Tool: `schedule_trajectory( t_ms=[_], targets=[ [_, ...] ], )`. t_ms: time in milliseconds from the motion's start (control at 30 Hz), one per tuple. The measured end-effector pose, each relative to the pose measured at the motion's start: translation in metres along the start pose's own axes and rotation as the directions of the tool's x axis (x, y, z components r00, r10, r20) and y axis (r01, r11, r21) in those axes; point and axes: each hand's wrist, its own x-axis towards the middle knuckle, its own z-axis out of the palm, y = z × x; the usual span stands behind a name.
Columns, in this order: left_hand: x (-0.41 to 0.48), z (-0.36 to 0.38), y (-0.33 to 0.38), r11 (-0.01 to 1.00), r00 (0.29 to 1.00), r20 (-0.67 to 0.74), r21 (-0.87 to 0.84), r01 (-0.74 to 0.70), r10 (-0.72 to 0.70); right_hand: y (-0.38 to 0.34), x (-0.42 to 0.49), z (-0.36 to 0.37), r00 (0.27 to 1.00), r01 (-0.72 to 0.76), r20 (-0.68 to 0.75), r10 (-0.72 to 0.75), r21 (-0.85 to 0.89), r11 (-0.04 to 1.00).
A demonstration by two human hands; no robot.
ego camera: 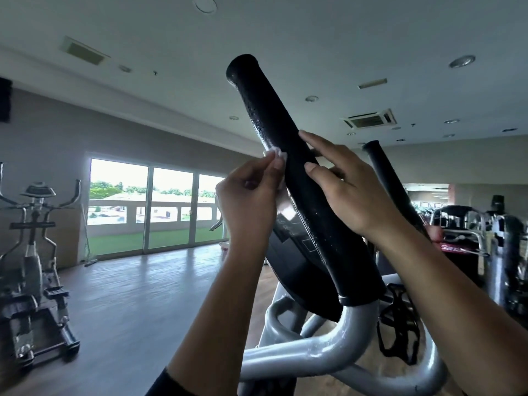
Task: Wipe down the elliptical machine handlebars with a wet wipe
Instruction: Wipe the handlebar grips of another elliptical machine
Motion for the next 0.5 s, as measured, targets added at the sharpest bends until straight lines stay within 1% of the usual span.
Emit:
schedule_trajectory(
  t_ms=[67,167,267,333,400,467,500],
  targets=[
    [-0.002,-0.004,0.003,1.0,0.999,0.047,-0.027,0.002,-0.001,-0.001,0.007,0.0,1.0,0.007,-0.01,-0.007,0.001,1.0],
    [0.021,0.002,0.008,1.0,0.999,-0.042,-0.026,0.01,-0.011,-0.003,0.017,0.002,1.0,0.017,-0.004,-0.017,-0.021,1.0],
    [0.038,0.012,0.008,1.0,0.994,-0.108,-0.018,-0.018,0.016,-0.004,0.023,0.004,1.0,0.028,0.014,-0.027,-0.051,0.998],
    [0.031,0.013,0.009,0.999,0.995,-0.09,0.015,-0.038,0.039,-0.004,0.024,0.004,0.999,0.036,0.012,-0.035,-0.057,0.998],
    [0.018,0.008,0.008,0.996,0.998,-0.026,0.068,-0.052,0.054,-0.005,0.026,0.004,0.999,0.044,0.006,-0.044,-0.072,0.996],
    [0.016,0.002,0.008,0.999,0.999,0.016,0.037,-0.036,0.036,-0.006,0.029,0.004,0.999,0.046,0.009,-0.045,-0.077,0.996],
    [0.023,0.001,0.008,1.0,1.0,-0.006,0.003,-0.022,0.022,-0.007,0.03,0.003,0.999,0.047,0.013,-0.046,-0.076,0.996]
  ],
)
